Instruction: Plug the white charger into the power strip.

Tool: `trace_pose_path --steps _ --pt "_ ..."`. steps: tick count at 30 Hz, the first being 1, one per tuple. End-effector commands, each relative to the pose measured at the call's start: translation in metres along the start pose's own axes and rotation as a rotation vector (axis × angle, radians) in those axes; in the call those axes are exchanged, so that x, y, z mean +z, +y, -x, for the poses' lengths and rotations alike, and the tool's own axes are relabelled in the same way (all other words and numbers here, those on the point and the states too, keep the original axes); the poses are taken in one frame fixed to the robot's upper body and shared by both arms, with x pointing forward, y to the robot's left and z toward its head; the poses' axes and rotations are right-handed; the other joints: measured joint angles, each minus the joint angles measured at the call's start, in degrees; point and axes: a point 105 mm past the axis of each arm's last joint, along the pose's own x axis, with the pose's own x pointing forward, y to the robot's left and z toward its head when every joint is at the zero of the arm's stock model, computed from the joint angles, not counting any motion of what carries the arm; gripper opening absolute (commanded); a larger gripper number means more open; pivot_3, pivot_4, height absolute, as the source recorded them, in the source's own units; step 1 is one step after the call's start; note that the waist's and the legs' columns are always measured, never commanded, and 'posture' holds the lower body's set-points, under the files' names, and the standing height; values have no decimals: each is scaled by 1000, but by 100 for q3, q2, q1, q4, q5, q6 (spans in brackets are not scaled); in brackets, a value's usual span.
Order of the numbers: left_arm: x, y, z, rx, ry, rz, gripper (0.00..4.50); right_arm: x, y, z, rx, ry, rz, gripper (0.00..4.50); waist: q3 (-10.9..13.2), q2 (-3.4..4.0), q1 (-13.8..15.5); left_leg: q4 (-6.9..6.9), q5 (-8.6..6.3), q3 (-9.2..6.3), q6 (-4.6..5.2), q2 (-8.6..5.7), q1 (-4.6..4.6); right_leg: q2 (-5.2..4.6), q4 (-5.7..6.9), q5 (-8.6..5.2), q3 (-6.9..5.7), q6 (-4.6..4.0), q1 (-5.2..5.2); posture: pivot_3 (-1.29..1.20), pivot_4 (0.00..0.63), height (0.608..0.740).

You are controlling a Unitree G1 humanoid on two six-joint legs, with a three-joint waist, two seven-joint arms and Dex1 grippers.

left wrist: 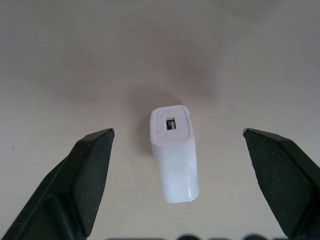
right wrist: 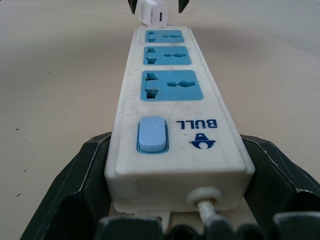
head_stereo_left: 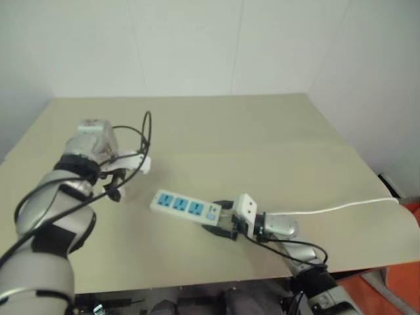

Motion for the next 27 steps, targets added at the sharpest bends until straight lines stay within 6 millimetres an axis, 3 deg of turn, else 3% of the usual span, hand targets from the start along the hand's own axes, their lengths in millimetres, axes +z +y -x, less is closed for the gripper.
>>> trace_pose_path --steps 1,10,13,22,27 --pt "-4 4 8 44 5 11 4500 -24 21 -4 70 95 -26 3419 0 0 1 0 0 0 0 0 0 0 0 0 0 0 0 0 150 740" --pt "3 8 0 66 14 17 4500 -24 23 -6 74 97 -27 3419 0 0 6 0 0 0 0 0 0 0 0 0 0 0 0 0 150 740" --pt "2 8 -2 63 34 22 3919 -25 23 -7 74 101 -21 3419 0 0 5 0 0 0 0 0 0 0 0 0 0 0 0 0 150 740" --pt "-6 5 -6 50 80 15 1122 -26 23 -4 67 108 -19 3419 -1 -1 6 0 0 1 0 -1 2 0 2 0 2 0 2 0 150 740" --pt "-5 7 -8 65 69 29 975 -25 22 -5 64 103 -20 3419 -1 -1 7 0 0 1 0 -1 4 0 2 0 2 0 4 0 150 740"
